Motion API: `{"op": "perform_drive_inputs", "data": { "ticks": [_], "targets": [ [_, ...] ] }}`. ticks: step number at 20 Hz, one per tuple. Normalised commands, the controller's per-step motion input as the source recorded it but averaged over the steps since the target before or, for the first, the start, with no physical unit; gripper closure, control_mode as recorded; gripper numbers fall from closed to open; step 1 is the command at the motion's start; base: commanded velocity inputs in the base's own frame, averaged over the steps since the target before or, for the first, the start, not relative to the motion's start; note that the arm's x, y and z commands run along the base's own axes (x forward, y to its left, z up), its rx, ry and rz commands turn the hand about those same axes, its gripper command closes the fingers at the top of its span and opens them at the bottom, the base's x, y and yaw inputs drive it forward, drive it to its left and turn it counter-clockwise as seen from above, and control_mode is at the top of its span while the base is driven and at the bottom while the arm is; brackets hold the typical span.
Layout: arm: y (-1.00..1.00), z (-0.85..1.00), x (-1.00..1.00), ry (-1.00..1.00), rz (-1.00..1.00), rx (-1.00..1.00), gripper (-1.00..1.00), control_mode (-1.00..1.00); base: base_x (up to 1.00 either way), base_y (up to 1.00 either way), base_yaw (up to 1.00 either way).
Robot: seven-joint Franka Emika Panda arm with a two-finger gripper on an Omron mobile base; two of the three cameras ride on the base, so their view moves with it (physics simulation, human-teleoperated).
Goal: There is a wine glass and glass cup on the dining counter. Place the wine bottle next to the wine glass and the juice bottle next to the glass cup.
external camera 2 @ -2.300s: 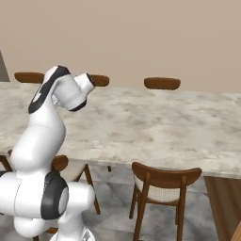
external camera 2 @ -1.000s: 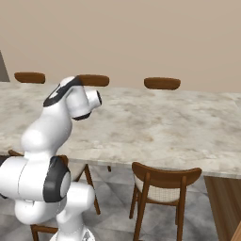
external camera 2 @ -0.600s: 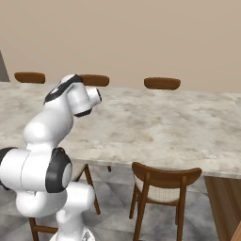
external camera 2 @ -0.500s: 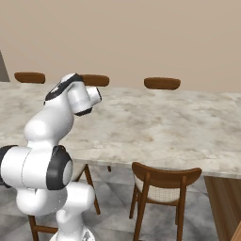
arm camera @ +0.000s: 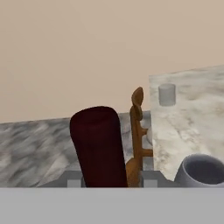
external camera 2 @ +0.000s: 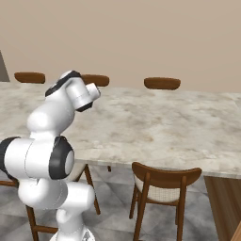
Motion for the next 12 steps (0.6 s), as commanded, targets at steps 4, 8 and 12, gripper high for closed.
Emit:
{"op": "perform_drive_inputs", "data": {
  "ticks": [4, 8, 12],
  "targets": [
    [0.06, -0.19, 0.00, -0.04, 0.01, -0.07, 1.00, -1.00, 0.00, 0.00, 0.00],
    [0.04, -0.05, 0.05, -0.05, 0.00, 0.00, 1.00, -1.00, 0.00, 0.00, 0.00],
    [0.09, 0.00, 0.19, -0.02, 0.00, 0.00, 1.00, -1.00, 0.00, 0.00, 0.00]
  ]
}}
